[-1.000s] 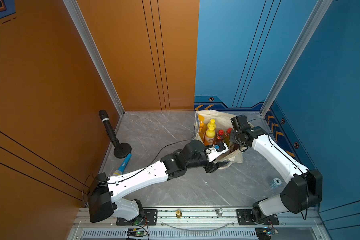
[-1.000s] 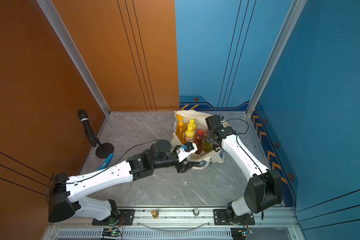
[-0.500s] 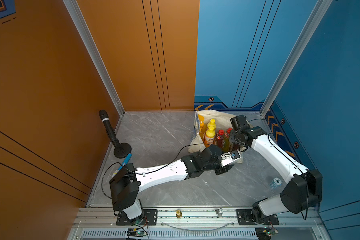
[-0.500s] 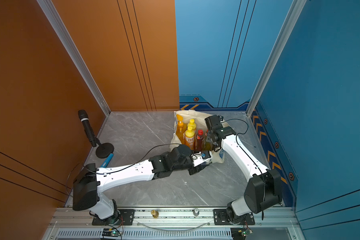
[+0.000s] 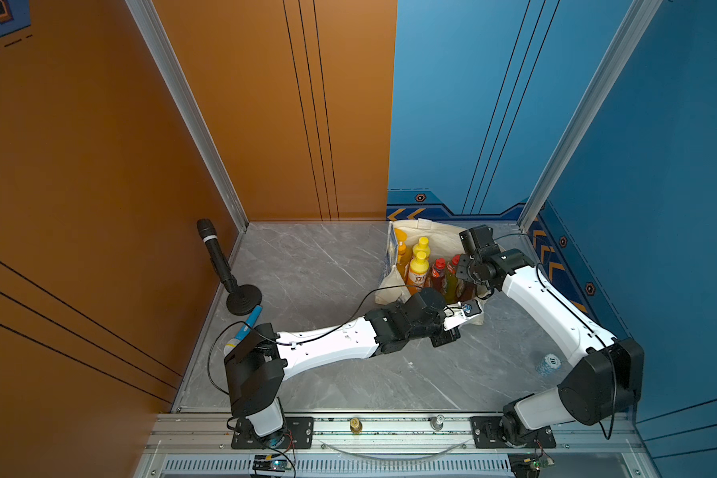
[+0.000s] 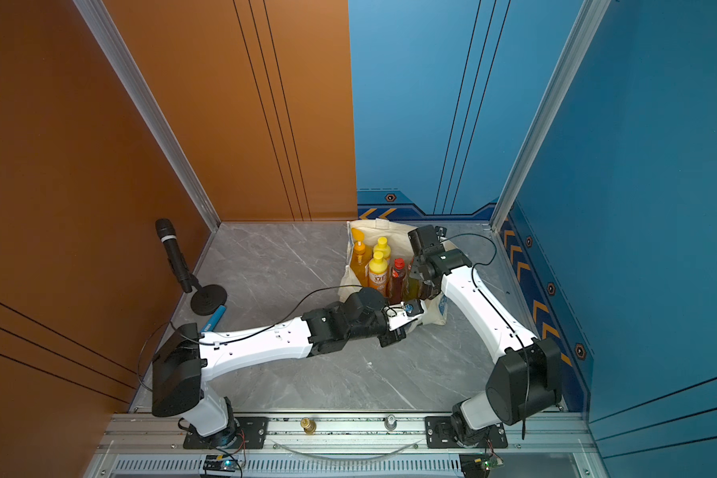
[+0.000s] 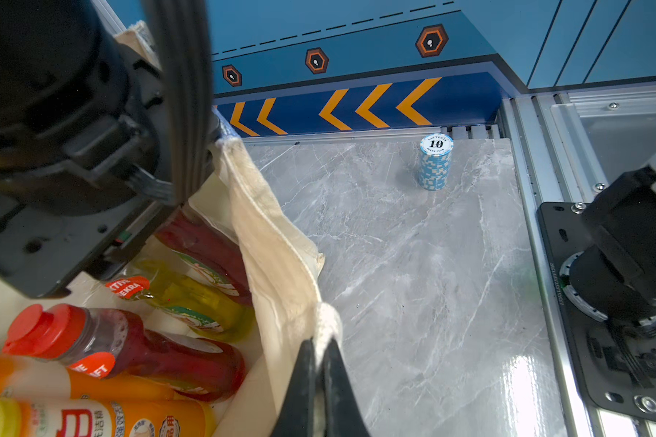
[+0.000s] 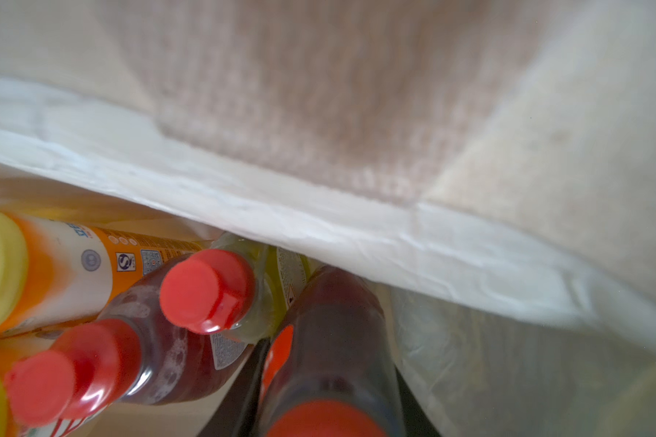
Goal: Pack dish soap into the shopping bag
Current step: Place the bottle of dish soap in the shopping bag.
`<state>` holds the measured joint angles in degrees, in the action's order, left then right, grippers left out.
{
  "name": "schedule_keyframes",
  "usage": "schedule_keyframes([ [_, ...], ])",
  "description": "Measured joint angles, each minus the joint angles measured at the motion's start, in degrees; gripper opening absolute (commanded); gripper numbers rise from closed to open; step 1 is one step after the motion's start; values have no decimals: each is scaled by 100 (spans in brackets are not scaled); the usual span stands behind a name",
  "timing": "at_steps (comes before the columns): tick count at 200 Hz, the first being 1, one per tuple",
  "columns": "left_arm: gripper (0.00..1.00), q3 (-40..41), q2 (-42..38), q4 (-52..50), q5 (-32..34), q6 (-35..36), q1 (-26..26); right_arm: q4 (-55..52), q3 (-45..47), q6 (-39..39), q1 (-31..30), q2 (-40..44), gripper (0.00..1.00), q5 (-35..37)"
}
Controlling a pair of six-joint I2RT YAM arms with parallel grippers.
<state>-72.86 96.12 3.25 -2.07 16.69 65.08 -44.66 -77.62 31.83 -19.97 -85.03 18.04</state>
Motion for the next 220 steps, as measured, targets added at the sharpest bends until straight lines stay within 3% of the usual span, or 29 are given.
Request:
schedule_keyframes([
  [220, 0, 160, -330, -122, -837, 11, -2, -426, -730, 299, -339, -597, 8, 555],
])
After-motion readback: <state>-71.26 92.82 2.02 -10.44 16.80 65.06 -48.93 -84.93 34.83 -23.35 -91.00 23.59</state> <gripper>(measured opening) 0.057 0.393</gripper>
